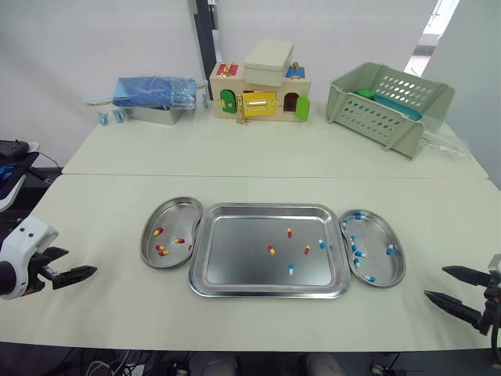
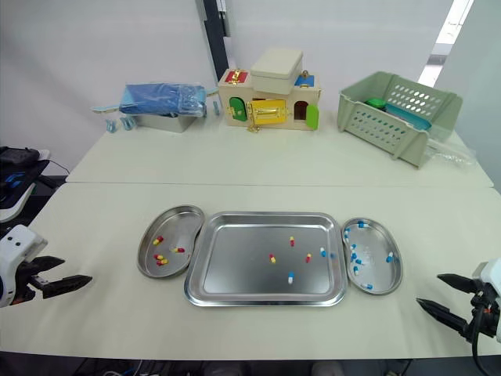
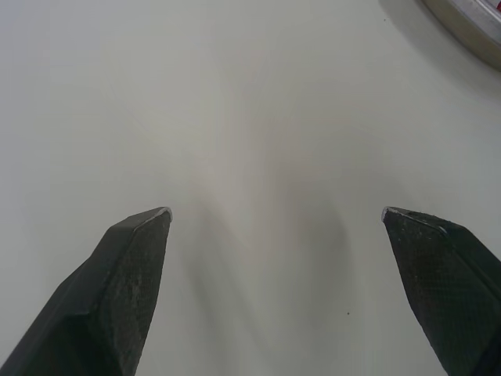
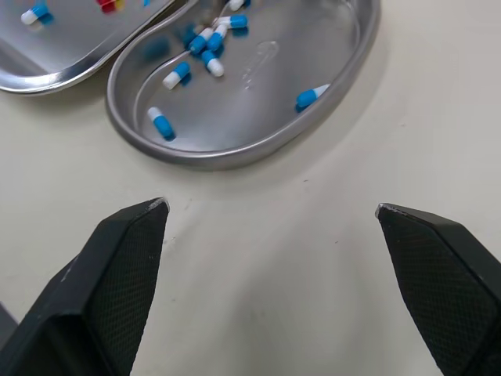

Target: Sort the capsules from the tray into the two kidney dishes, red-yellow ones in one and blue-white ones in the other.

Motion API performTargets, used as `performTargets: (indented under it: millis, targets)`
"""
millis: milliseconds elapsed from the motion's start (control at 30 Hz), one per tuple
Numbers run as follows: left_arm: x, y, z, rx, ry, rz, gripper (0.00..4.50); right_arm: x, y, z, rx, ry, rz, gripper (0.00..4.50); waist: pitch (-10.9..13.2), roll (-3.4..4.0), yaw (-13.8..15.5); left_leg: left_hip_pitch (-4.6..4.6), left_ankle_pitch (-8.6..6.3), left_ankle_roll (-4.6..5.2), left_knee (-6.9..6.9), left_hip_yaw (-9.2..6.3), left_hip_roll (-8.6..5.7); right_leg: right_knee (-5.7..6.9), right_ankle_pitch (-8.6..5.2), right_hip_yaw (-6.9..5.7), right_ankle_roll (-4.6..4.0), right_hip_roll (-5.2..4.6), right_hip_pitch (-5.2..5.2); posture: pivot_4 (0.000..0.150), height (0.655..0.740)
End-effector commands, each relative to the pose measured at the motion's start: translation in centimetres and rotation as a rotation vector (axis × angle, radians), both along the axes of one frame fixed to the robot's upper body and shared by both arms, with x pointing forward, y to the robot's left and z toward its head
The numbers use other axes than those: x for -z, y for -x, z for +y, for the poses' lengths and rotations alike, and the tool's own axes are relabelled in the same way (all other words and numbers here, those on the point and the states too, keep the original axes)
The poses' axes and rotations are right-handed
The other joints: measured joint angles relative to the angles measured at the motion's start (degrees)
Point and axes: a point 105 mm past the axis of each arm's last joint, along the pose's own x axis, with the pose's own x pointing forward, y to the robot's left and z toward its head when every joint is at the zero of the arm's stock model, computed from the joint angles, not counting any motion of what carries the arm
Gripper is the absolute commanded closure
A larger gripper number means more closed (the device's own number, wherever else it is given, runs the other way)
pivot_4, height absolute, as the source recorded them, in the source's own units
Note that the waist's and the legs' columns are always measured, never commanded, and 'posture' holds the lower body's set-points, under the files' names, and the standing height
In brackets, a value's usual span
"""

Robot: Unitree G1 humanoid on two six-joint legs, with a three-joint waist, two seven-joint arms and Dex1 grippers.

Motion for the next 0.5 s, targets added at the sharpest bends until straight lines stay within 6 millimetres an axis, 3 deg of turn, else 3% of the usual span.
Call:
performTargets:
  millis: [33, 500]
  targets:
    - [-1.16, 0.25, 0.28, -0.014, -0.014, -0.052, 0.04, -0.35, -0.25, -0.52, -0.024, 0.024, -0.016, 0.0, 0.0, 0.0, 0.0, 0.0, 0.0, 0.0, 0.0, 0.01, 0.0, 0.0, 0.0, 0.01, 0.0, 0.0, -0.01, 0.15, 0.74]
    - [-1.33, -0.45, -0.61, 0.022, -0.014, -0.058, 0.04, -0.21, 0.44, -0.32, -0.057, 0.032, -0.024, 0.0, 0.0, 0.0, 0.02, 0.01, 0.0, 0.0, -0.02, 0.01, 0.0, 0.01, 0.0, 0.0, 0.0, -0.01, -0.01, 0.15, 0.74]
